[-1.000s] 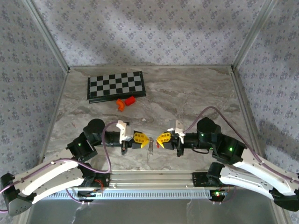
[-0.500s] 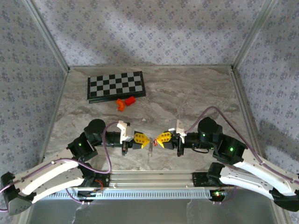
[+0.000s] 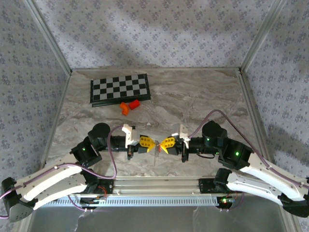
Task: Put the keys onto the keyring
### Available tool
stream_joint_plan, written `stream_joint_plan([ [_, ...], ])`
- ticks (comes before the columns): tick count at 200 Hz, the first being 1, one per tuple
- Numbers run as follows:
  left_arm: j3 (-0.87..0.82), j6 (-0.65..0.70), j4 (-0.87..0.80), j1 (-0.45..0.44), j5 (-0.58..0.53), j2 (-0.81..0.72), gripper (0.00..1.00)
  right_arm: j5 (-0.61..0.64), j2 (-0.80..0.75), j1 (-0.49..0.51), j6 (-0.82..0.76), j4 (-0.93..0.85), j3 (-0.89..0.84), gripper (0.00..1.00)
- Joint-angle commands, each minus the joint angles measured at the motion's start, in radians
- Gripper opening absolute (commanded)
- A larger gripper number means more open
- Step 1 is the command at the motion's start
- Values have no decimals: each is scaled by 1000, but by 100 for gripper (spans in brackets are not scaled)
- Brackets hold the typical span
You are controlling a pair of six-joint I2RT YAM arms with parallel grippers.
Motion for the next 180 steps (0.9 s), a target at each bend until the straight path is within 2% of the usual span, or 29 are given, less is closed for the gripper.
stream_joint_plan([
  [1, 25, 8, 51, -6, -1, -7, 0, 15, -3, 9, -17, 3, 41, 0],
  [65, 26, 9, 50, -8, -5, -5, 0, 142, -11, 69, -68, -35, 46, 0],
  [180, 30, 7, 43, -8, -9, -2, 0, 223, -22, 108, -102, -53, 51, 0],
])
